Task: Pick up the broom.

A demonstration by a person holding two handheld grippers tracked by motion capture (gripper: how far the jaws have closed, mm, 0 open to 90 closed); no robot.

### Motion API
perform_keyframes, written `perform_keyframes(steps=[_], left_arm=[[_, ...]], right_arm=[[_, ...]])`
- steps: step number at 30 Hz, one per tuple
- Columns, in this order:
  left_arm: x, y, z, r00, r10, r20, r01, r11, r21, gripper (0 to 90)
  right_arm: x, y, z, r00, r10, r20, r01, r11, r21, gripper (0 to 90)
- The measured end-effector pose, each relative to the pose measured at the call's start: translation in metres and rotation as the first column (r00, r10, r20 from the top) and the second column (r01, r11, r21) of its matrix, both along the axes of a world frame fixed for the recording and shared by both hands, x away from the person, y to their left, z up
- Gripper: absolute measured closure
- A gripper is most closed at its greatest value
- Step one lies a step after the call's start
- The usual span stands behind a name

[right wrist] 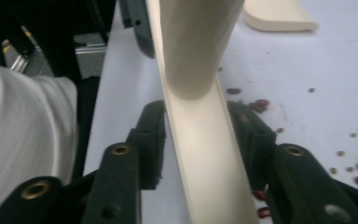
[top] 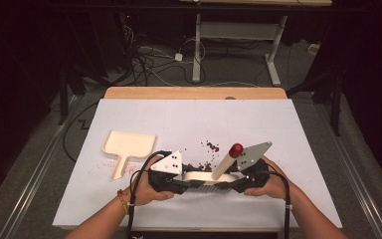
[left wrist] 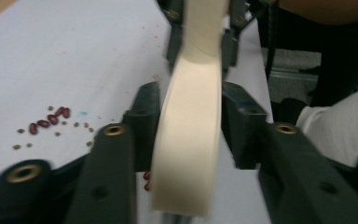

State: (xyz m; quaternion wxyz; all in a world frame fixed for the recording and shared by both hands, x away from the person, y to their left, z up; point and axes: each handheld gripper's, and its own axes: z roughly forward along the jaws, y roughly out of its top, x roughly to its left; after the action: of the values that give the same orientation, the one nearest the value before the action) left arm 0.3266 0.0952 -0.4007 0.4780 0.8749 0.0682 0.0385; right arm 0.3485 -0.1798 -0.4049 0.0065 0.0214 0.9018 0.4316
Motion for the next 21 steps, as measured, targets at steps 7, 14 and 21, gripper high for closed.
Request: perform_keyframes(steps=[7, 14, 21], left_arm=[[0.001, 0.013, 0.003, 0.9854, 0.154, 0.072, -0.156, 0.9877, 0.012, 30.4], [-0.001, 0.049, -0.003, 0.9135, 0.361, 0.188, -0.378, 0.9237, 0.063, 19.9], [-0.012, 0.095, -0.023, 0.8426, 0.48, 0.244, -0.517, 0.8473, 0.12, 19.7]], right_arm=[[-0.001, 0.002, 0.005, 0.9972, -0.057, 0.048, 0.057, 0.998, -0.007, 67.6], [0.004, -0.007, 0.009, 0.9802, -0.187, 0.065, 0.189, 0.981, -0.032, 67.5], [0.01, -0.022, 0.02, 0.9408, -0.324, 0.1, 0.326, 0.945, -0.008, 67.4]])
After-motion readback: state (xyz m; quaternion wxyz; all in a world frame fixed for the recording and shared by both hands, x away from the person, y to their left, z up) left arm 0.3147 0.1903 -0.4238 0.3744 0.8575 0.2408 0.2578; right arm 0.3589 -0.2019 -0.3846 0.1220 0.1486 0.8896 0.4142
